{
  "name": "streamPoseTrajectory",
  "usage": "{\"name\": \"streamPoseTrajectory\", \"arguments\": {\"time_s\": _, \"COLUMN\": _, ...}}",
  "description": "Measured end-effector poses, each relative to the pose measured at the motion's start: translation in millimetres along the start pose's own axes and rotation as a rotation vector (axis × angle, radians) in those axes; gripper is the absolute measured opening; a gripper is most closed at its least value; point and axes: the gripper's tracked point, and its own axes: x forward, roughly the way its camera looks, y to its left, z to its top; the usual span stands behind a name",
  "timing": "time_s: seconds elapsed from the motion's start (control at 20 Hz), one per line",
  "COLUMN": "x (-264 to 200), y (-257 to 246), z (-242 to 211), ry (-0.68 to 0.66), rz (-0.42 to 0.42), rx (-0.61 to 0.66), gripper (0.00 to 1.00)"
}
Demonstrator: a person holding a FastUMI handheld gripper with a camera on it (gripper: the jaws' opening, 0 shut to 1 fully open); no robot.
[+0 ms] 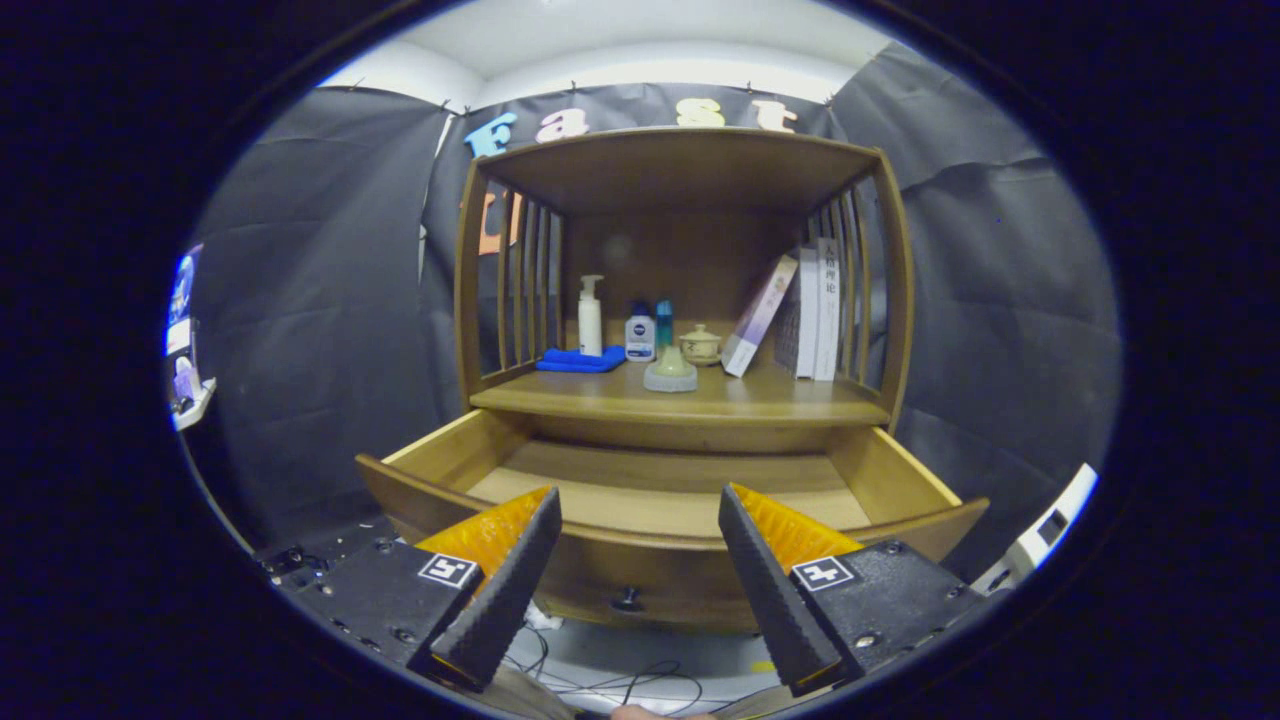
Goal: Pull open the drawer, take out the items inside it, and place them on the countertop above the cabinet.
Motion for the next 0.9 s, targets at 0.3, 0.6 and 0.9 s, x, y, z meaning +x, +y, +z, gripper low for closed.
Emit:
{"name": "streamPoseTrajectory", "arguments": {"time_s": 0.3, "x": 5, "y": -2, "z": -55, "ry": 0.052, "rz": -0.052, "rx": 0.002, "gripper": 0.99}}
{"name": "streamPoseTrajectory", "arguments": {"time_s": 0.6, "x": 27, "y": 5, "z": -80, "ry": 0.096, "rz": -0.072, "rx": 0.030, "gripper": 1.00}}
{"name": "streamPoseTrajectory", "arguments": {"time_s": 0.9, "x": 36, "y": 2, "z": -87, "ry": 0.078, "rz": -0.171, "rx": -0.002, "gripper": 0.98}}
